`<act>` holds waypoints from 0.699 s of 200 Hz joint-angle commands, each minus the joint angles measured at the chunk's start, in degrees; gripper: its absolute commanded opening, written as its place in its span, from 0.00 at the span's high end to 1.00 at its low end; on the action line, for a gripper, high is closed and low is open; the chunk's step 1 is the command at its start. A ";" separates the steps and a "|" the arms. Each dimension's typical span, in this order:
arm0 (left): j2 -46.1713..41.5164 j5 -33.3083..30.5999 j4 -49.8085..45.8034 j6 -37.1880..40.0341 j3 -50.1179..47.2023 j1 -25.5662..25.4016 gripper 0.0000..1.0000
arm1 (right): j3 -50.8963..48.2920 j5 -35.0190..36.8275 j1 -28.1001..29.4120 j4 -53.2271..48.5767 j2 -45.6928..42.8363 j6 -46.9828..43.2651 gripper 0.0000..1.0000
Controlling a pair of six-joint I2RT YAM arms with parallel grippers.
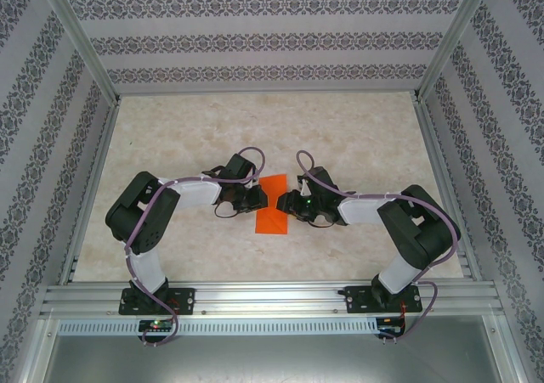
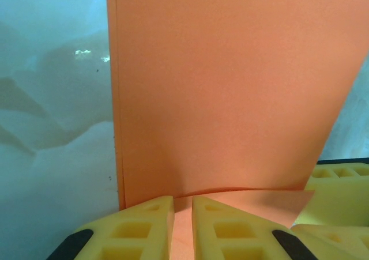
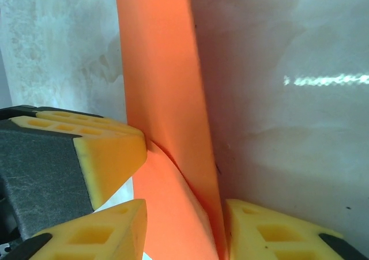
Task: Fold a paper plane with a square sheet of paper (pick it up from the middle)
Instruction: Turn over the paper at the center of the table.
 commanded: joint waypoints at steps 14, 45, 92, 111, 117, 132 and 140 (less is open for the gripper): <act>0.06 -1.43 -1.48 1.12 0.46 -0.35 0.81 | -1.73 -3.55 0.02 4.10 1.33 -2.26 0.63; -0.18 -1.35 -1.48 0.88 0.37 -0.31 0.81 | -2.85 -4.61 -1.23 6.14 1.91 -3.42 0.65; -0.18 -1.19 -1.48 0.82 0.54 -0.35 0.81 | -1.70 -9.95 -1.96 9.18 4.65 -6.52 0.70; -0.35 -1.10 -1.39 0.60 0.48 -0.33 0.81 | -2.12 -10.03 -2.40 10.29 4.97 -6.97 0.73; -0.49 -0.94 -1.30 0.47 0.44 -0.28 0.81 | -2.28 -10.21 -2.57 10.63 5.03 -7.05 0.74; -1.09 -0.98 -1.22 0.30 0.25 -0.29 0.81 | -2.50 -10.83 -2.93 11.18 4.96 -7.36 0.76; -1.45 -1.07 -1.27 0.30 0.22 -0.30 0.81 | -2.62 -10.90 -3.06 11.25 4.71 -7.58 0.77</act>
